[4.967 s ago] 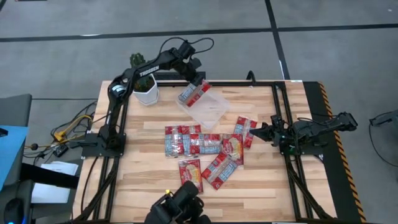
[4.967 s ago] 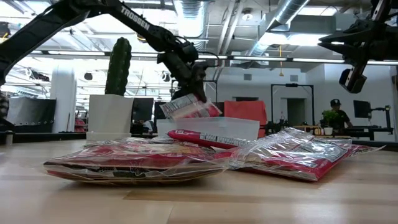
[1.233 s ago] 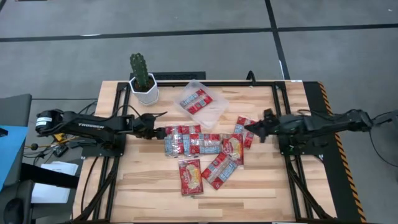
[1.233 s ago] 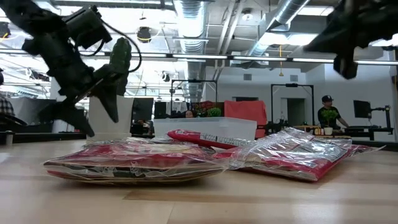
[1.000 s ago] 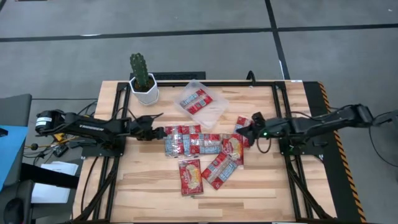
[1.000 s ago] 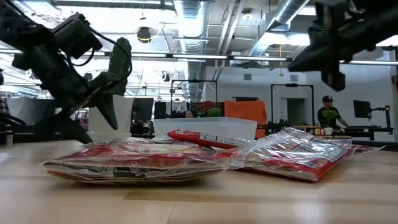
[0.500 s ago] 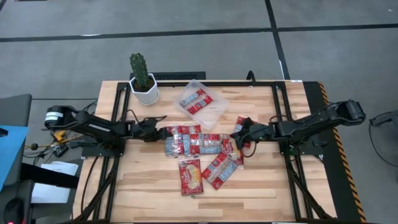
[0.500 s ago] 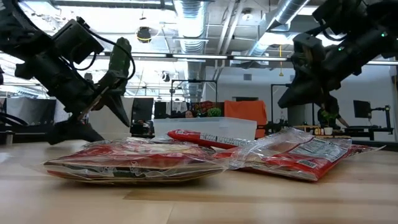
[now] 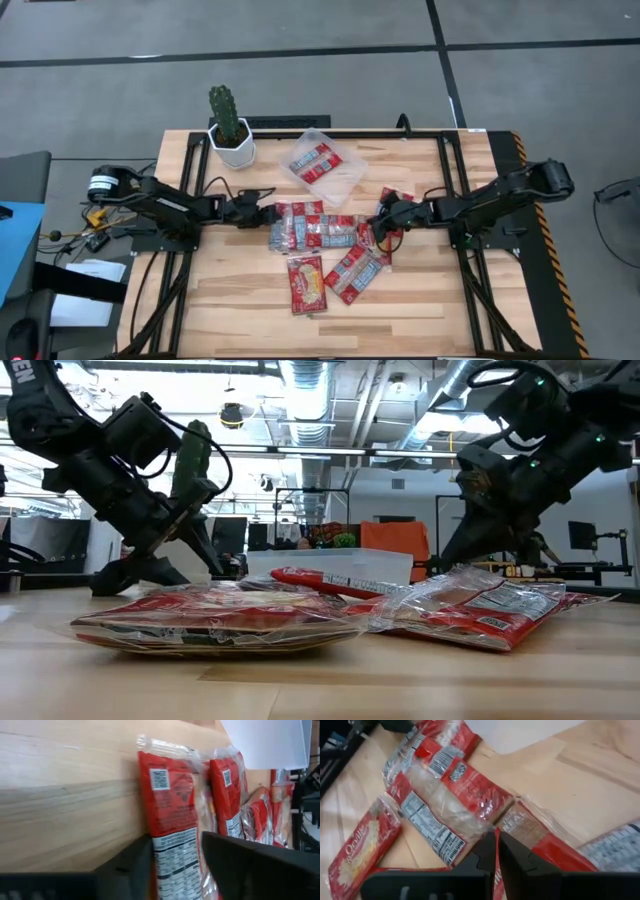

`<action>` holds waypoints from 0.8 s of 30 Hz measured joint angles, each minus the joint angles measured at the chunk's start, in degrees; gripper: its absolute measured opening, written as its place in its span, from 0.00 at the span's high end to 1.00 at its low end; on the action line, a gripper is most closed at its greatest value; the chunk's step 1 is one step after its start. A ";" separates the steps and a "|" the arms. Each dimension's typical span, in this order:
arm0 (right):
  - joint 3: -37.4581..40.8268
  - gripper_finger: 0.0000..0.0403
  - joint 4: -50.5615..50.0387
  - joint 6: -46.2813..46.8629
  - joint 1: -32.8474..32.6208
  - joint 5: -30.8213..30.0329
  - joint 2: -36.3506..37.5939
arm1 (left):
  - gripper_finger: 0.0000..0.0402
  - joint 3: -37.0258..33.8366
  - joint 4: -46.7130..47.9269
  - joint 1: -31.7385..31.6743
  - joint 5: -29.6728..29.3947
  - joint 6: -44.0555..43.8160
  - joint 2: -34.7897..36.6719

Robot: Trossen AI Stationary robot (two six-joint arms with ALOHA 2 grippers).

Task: Sort popcorn bags into baskets
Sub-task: Put the red popcorn bag into the transparent bin

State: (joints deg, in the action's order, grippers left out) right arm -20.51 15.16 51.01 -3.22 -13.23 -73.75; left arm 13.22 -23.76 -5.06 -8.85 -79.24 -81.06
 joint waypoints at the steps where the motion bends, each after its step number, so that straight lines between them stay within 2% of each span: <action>1: 0.00 0.88 0.57 -0.03 0.00 0.01 -0.24 | 0.69 0.12 0.36 0.08 -0.14 0.55 -0.06; 5: 0.00 0.88 2.24 -0.03 0.00 0.04 -0.53 | 0.91 0.12 -0.10 0.11 -0.55 2.04 -0.10; 7: 0.00 0.88 2.27 -0.05 0.00 0.04 -0.53 | 0.97 0.15 -0.29 0.17 -1.06 2.63 -0.15; 10: 0.00 0.88 2.38 -0.01 0.00 1.09 -0.53 | 0.99 0.62 0.16 0.10 -0.93 2.31 -0.24; 14: 0.00 0.88 4.72 -0.29 0.00 3.94 -0.43 | 1.00 2.52 1.76 -0.02 3.10 4.58 2.97; 18: -0.02 0.88 5.49 -0.53 0.00 4.18 0.74 | 1.00 6.32 10.97 0.17 4.54 5.86 8.94; 24: -0.02 0.88 5.45 -2.00 0.02 4.13 3.63 | 1.00 12.07 25.35 0.15 2.39 8.88 16.56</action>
State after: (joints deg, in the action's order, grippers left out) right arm -20.53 20.62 49.01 -3.20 -9.10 -70.12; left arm 25.29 1.59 -4.91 -6.46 -70.36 -64.50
